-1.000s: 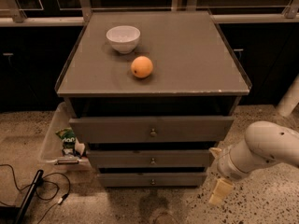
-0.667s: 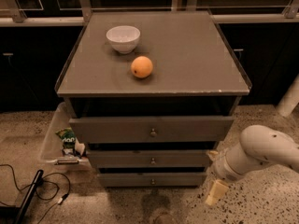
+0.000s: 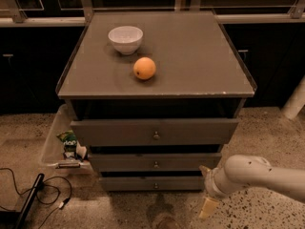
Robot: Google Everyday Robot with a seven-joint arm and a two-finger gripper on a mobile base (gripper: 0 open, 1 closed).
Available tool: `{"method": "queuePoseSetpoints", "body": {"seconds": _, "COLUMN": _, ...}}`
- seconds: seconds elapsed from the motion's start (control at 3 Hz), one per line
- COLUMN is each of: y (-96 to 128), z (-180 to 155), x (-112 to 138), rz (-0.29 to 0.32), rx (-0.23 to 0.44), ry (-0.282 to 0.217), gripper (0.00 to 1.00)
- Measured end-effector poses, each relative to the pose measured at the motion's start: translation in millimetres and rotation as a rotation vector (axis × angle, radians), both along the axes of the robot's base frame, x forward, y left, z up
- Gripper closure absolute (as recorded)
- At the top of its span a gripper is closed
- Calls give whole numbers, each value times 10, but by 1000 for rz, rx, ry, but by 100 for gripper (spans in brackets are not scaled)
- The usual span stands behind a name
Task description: Open bottom drawer
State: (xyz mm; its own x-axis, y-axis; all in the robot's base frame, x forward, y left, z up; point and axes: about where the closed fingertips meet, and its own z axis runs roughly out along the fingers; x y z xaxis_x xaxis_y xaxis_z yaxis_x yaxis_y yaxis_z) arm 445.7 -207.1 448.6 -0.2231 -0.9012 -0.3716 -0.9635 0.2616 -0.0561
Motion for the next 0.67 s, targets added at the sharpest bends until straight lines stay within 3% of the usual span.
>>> {"method": "queuePoseSetpoints", "body": {"seconds": 0.33, "y": 9, "z": -323, "x": 169, "rz": 39, "rx": -14, "ry": -116, "gripper": 0}}
{"method": "queuePoseSetpoints", "body": {"seconds": 0.67, "y": -52, "z": -666, "x": 357, "rz": 51, "rx": 6, "ry": -175, "gripper": 0}}
